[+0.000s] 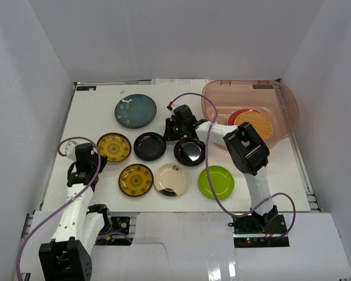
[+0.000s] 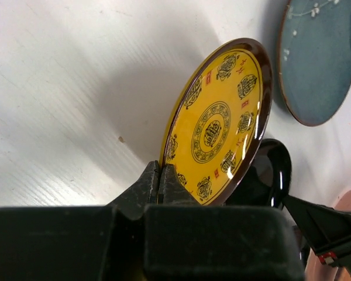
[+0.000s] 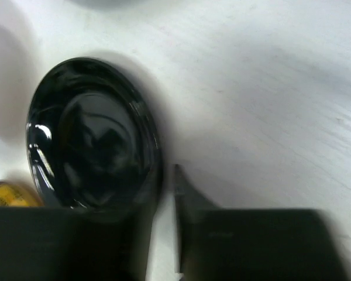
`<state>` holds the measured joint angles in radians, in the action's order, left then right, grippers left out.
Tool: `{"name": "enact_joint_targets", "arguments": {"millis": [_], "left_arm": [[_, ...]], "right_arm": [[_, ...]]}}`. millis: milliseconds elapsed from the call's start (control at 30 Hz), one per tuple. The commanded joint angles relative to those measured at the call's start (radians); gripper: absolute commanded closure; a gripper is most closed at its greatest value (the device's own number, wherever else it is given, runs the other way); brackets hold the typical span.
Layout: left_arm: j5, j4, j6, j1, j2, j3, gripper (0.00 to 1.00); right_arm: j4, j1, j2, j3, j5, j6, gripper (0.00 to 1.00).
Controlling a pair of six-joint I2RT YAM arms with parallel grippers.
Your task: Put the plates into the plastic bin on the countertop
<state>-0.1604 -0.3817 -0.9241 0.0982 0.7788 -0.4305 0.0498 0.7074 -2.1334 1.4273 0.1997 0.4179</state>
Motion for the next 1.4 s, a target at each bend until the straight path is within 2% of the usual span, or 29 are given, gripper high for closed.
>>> {"name": "enact_joint_targets", "arguments": {"millis": [0,33,267,367,400,467,500,567,600,633,767,800,1000,1133,1200,1233,1267,1333,1367], "left_arm": [[0.01,-0.022,0.048,-0.018,-0.024,-0.098,1.0],[0.012,-0.026,0.059,-0.028,-0.024,-0.129,1.0],[0.148,-0.005,0.105,-0.066,-0.018,-0.359,1.0],[0.281,0.061,0.091,-0.081,-0.01,-0.381,1.0],[0.359,0.084,0.084,-0.083,0.002,-0.381,1.0],[0.427,0.16,0.05,-0.109,0.01,-0.375,1.0],[0.479,0.194,0.041,-0.133,0.013,-0.367,1.0],[0.492,0.248,0.019,-0.158,0.03,-0.372,1.0],[0.495,0.265,0.016,-0.19,0.036,-0.382,1.0],[0.496,0.286,0.018,-0.207,0.06,-0.393,1.0],[0.477,0.339,0.024,-0.333,0.154,-0.464,1.0],[0.463,0.346,0.031,-0.398,0.178,-0.506,1.0],[0.406,0.368,0.108,-0.625,0.451,-0.714,1.0],[0.386,0.366,0.133,-0.716,0.64,-0.881,1.0],[0.371,0.36,0.136,-0.756,0.747,-0.976,1.0],[0.368,0.356,0.136,-0.765,0.784,-1.007,1.0],[0.363,0.35,0.137,-0.775,0.822,-1.074,1.0],[0.352,0.333,0.123,-0.79,0.93,-1.134,1.0],[0.357,0.323,0.117,-0.802,0.967,-1.201,1.0]], "right_arm": [[0.016,0.006,0.013,0.021,0.009,0.022,0.88],[0.036,0.006,0.026,0.009,0.009,0.027,0.92],[0.079,-0.022,0.272,-0.013,-0.016,0.03,0.92],[0.113,-0.088,0.401,-0.059,0.009,0.059,0.92],[0.119,-0.139,0.436,-0.073,0.027,0.077,0.92],[0.131,-0.207,0.53,-0.106,0.041,0.088,0.92],[0.131,-0.288,0.559,-0.137,0.046,0.091,0.92],[0.131,-0.385,0.624,-0.168,0.076,0.128,0.92],[0.13,-0.486,0.642,-0.195,0.11,0.139,0.92],[0.13,-0.535,0.673,-0.211,0.109,0.147,0.92],[0.052,-0.721,0.701,-0.274,-0.034,0.102,0.92],[0.041,-0.782,0.699,-0.307,-0.046,0.098,0.92],[0.025,-0.873,0.681,-0.406,-0.169,0.068,0.92],[0.019,-0.879,0.667,-0.432,-0.233,0.067,0.92],[0.009,-0.885,0.671,-0.426,-0.232,0.074,0.73],[0.002,-0.89,0.676,-0.418,-0.212,0.076,0.58],[-0.007,-0.895,0.685,-0.397,-0.185,0.081,0.34],[-0.024,-0.907,0.728,-0.369,-0.142,0.093,0.22],[-0.037,-0.922,0.748,-0.34,-0.125,0.099,0.22]]}}
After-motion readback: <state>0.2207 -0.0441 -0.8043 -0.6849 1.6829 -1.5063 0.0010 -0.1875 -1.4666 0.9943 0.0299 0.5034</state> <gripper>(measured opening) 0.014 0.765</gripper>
